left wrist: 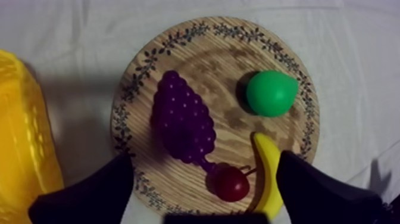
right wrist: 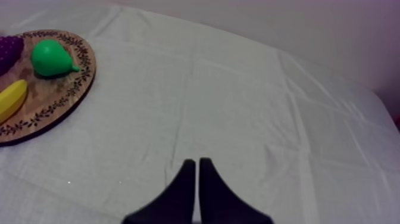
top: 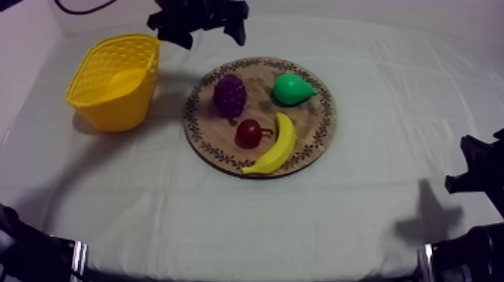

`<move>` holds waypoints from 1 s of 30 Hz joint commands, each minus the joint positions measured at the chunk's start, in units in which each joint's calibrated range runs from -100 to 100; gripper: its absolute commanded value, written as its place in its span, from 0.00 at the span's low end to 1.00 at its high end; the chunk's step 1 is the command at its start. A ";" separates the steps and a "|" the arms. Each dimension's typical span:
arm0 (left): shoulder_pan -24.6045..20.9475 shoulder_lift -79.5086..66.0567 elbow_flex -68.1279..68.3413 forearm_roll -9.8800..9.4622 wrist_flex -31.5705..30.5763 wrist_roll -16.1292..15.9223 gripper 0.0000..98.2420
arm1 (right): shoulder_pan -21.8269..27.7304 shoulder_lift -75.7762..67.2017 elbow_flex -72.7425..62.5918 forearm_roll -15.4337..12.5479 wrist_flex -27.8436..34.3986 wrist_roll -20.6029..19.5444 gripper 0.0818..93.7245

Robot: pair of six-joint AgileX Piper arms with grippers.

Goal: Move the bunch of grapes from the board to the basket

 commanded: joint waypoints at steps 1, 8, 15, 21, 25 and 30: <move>-0.07 1.92 -0.47 0.37 -0.05 -0.03 0.93 | 0.01 -0.02 -0.01 0.01 0.03 0.01 0.00; -0.24 10.82 -4.08 2.72 -0.91 -1.17 0.94 | 0.01 -0.02 -0.01 0.01 0.03 -0.02 0.00; -0.22 18.38 -8.50 3.76 0.25 -0.93 0.95 | 0.01 -0.02 -0.01 0.01 0.03 -0.04 0.00; -0.03 21.11 -9.87 3.46 0.65 1.48 0.96 | 0.01 -0.02 -0.01 0.01 0.03 -0.04 0.00; 0.02 22.47 -10.33 3.17 1.22 3.54 0.96 | 0.01 -0.02 -0.01 0.01 0.03 -0.04 0.00; 0.12 24.88 -12.20 2.83 2.71 5.64 0.96 | 0.01 -0.02 -0.01 0.01 0.03 -0.04 0.00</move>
